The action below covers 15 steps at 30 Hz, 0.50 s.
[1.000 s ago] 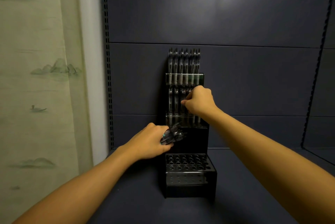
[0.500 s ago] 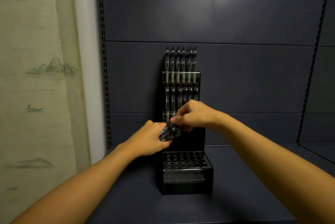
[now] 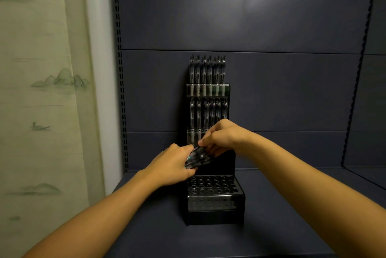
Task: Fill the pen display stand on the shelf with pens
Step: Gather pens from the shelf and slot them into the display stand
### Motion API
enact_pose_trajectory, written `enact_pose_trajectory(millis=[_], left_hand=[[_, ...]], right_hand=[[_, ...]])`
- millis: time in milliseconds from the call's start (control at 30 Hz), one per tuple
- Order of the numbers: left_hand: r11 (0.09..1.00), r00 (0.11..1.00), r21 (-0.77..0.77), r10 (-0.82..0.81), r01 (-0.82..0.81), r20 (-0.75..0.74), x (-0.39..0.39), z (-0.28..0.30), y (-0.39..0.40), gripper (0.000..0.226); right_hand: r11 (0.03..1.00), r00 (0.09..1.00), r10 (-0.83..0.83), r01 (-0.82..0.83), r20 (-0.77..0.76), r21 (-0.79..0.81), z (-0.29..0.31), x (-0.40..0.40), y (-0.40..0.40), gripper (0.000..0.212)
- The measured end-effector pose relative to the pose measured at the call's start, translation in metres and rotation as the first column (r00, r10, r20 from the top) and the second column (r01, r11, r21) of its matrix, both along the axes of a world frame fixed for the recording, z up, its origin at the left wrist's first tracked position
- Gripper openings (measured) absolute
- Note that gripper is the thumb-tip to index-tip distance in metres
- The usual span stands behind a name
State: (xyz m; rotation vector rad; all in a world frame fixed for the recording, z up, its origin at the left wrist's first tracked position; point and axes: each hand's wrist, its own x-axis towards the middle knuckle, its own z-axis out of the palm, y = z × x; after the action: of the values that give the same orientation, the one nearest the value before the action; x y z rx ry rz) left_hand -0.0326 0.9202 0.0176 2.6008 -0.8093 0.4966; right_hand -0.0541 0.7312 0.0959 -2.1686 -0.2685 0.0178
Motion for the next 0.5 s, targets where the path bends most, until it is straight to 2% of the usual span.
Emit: enact_pose_trajectory(millis=[200,333,500], left_hand=[[0.997,1.0,-0.078,-0.012,0.011,-0.008,-0.0027,0.0055,-0.0015,0.022],[0.995,1.0,-0.096,-0.014,0.013,-0.013,-0.0046,0.0084,-0.0031,0.023],[0.992,1.0,-0.123,-0.018,0.015,-0.021,-0.0078,0.0092,-0.0058,0.021]], right_hand=[[0.998,0.985,-0.058,0.052,0.159,0.043,-0.0025,0.0024,0.0008,0.023],[0.996,0.974,-0.076,0.063,0.213,0.066,-0.0017,-0.0015,-0.0018,0.024],[0.992,0.946,-0.123,0.125,0.3,0.013,-0.0004,-0.0021,-0.0053,0.029]])
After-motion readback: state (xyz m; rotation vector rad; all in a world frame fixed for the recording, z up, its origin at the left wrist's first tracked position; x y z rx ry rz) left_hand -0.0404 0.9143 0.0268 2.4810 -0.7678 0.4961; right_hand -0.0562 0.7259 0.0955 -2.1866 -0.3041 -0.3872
